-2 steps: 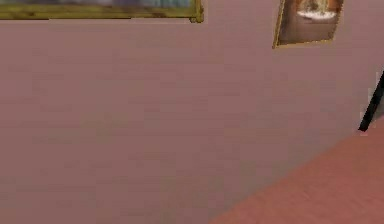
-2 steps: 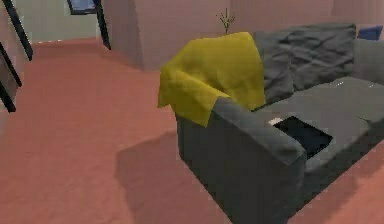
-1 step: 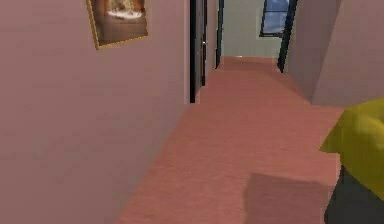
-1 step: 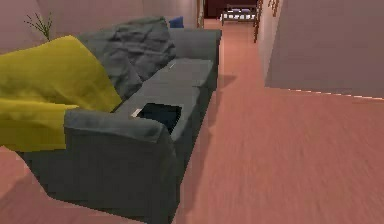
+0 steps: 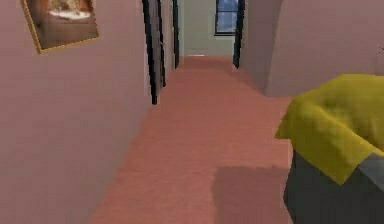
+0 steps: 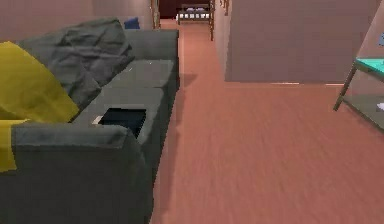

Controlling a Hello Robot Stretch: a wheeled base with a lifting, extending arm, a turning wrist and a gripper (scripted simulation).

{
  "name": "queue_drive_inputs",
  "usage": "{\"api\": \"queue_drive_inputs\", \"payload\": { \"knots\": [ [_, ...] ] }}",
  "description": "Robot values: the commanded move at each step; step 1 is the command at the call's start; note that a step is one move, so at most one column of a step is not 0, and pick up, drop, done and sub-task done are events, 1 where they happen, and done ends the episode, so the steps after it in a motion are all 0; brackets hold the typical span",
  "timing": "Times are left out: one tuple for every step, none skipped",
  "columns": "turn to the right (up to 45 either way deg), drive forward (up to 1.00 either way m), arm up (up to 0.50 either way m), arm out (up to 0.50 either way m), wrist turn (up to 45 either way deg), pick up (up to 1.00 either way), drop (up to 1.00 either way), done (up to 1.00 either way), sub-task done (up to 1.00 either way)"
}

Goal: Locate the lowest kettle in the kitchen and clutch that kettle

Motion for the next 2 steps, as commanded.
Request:
{"api": "queue_drive_inputs", "payload": {
  "knots": [
    [0.0,1.0,0.0,0.0,0.0,0.0,0.0,0.0,0.0],
    [0.0,0.6,0.0,0.0,0.0,0.0,0.0,0.0,0.0]
  ]
}}
